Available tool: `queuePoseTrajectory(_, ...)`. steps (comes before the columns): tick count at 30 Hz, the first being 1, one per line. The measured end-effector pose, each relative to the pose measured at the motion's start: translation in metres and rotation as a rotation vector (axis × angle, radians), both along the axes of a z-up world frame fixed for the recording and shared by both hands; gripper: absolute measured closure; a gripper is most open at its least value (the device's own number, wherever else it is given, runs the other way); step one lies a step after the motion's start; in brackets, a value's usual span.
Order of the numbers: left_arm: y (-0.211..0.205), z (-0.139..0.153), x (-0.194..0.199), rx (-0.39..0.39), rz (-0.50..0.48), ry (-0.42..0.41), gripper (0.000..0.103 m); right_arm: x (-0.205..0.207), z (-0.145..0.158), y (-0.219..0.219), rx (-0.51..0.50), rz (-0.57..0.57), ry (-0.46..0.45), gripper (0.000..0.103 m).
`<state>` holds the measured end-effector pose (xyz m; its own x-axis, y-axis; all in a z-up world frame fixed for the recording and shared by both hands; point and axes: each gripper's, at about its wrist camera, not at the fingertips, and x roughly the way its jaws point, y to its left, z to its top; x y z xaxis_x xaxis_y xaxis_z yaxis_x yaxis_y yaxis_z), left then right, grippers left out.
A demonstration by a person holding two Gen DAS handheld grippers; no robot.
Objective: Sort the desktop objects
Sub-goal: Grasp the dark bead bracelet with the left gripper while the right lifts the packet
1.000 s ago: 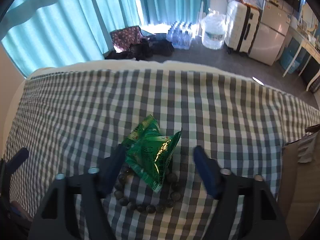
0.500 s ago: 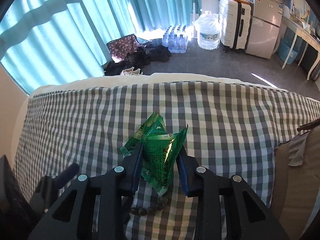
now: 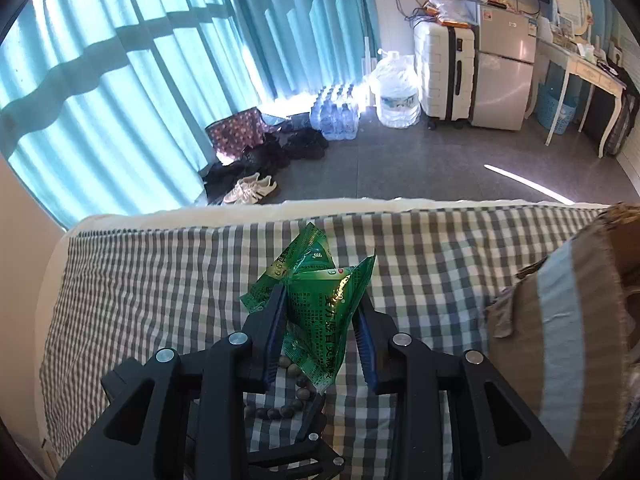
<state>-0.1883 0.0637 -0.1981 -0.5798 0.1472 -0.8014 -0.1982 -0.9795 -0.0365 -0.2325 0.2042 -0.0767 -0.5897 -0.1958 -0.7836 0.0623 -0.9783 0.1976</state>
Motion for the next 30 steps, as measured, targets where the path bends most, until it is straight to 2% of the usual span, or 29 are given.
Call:
queuePoseTrajectory(3, -0.004, -0.001, 0.001, 0.016, -0.009, -0.002, 0.003, 0.007, 0.013, 0.005, -0.003, -0.011, 0.024, 0.071)
queuePoseTrajectory(5, -0.003, 0.001, 0.005, 0.0, -0.019, 0.0, 0.015, 0.009, 0.022, 0.007, 0.005, -0.008, 0.043, 0.071)
queuePoseTrajectory(6, -0.003, 0.003, 0.008, 0.003, -0.025, 0.005, 0.034, 0.012, 0.026, 0.008, 0.012, -0.008, 0.051, 0.071)
queuePoseTrajectory(7, -0.004, 0.005, 0.012, 0.004, -0.031, 0.008, 0.065, 0.016, 0.03, 0.007, 0.017, -0.009, 0.06, 0.071)
queuePoseTrajectory(8, -0.004, 0.008, 0.016, 0.013, -0.043, 0.004, 0.08, 0.02, 0.035, 0.008, 0.018, -0.008, 0.071, 0.071)
queuePoseTrajectory(14, -0.011, 0.018, 0.021, 0.044, -0.033, -0.005, 0.081, 0.041, 0.06, 0.01, 0.063, 0.01, 0.126, 0.071)
queuePoseTrajectory(15, -0.012, 0.021, 0.022, 0.047, -0.031, -0.002, 0.092, 0.046, 0.063, 0.009, 0.07, 0.01, 0.134, 0.071)
queuePoseTrajectory(30, -0.027, 0.092, 0.047, 0.072, -0.006, 0.151, 0.092, 0.115, 0.119, 0.001, 0.119, 0.027, 0.262, 0.071)
